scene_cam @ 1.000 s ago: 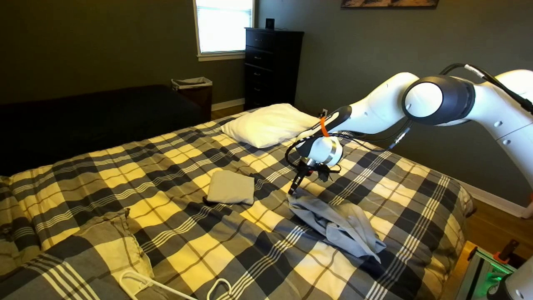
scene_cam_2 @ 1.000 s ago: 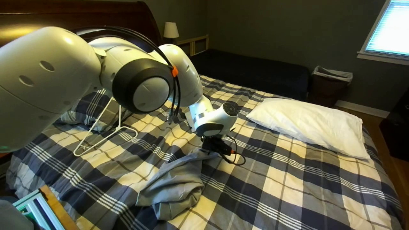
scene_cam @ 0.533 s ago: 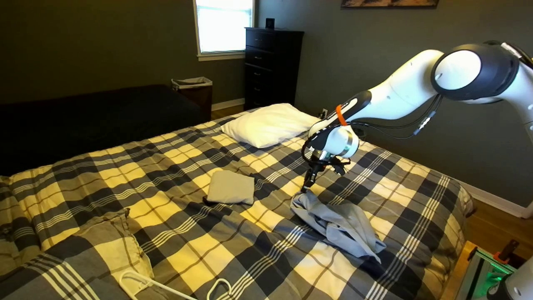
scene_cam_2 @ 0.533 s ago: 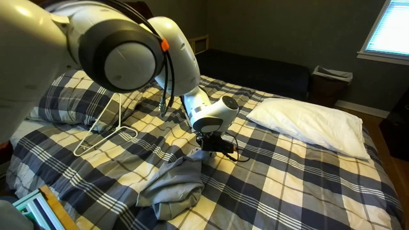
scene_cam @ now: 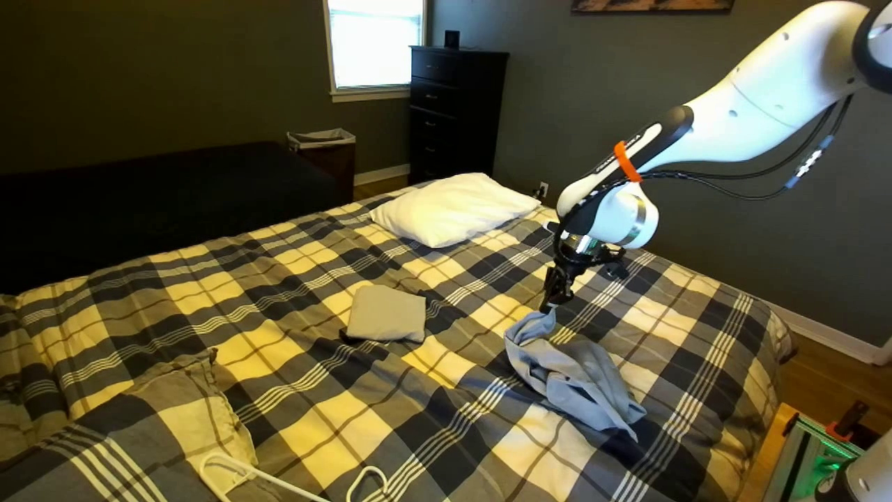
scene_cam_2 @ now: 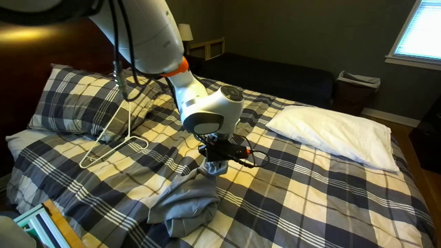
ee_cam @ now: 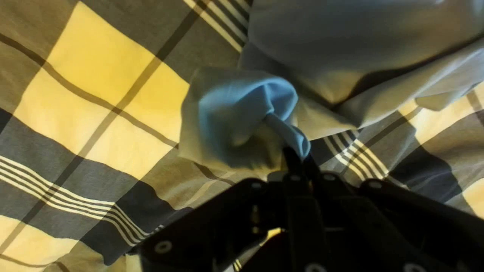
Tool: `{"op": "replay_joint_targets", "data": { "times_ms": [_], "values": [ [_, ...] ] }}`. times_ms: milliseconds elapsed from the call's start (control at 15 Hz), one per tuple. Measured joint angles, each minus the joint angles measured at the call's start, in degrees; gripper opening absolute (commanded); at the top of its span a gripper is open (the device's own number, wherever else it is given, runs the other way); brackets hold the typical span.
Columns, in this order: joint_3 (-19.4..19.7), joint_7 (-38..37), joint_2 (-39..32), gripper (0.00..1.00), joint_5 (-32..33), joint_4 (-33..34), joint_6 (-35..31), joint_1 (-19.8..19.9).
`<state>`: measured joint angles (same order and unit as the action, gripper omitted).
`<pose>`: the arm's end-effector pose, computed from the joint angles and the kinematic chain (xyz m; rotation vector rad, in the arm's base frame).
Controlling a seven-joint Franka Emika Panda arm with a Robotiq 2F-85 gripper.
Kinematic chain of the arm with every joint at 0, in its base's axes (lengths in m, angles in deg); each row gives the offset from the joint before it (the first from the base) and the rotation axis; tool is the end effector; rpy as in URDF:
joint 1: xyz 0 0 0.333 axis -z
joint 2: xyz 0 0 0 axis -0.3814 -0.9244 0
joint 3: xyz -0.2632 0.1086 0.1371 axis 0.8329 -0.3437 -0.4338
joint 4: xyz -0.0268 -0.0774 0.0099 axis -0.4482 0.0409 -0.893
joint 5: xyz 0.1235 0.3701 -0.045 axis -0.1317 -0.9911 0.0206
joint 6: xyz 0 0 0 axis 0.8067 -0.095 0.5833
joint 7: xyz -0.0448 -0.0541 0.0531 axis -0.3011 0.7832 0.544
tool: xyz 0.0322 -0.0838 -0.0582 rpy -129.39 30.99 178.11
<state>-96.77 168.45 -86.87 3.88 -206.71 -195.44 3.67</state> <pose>0.5247 -0.1158 0.1896 -2.6440 -1.2567 -0.3110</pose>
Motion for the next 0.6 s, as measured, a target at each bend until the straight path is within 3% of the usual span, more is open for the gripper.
{"op": "replay_joint_targets", "data": {
  "times_ms": [267,467,600],
  "values": [
    [-0.04,3.73,9.14,0.02,-4.19,-9.13,-2.33,0.03],
    [-0.04,3.85,10.06,0.01,-4.27,-9.99,-2.35,0.03],
    [2.22,3.77,10.07,0.01,-4.04,-9.97,-2.35,-2.09]
  ]
}}
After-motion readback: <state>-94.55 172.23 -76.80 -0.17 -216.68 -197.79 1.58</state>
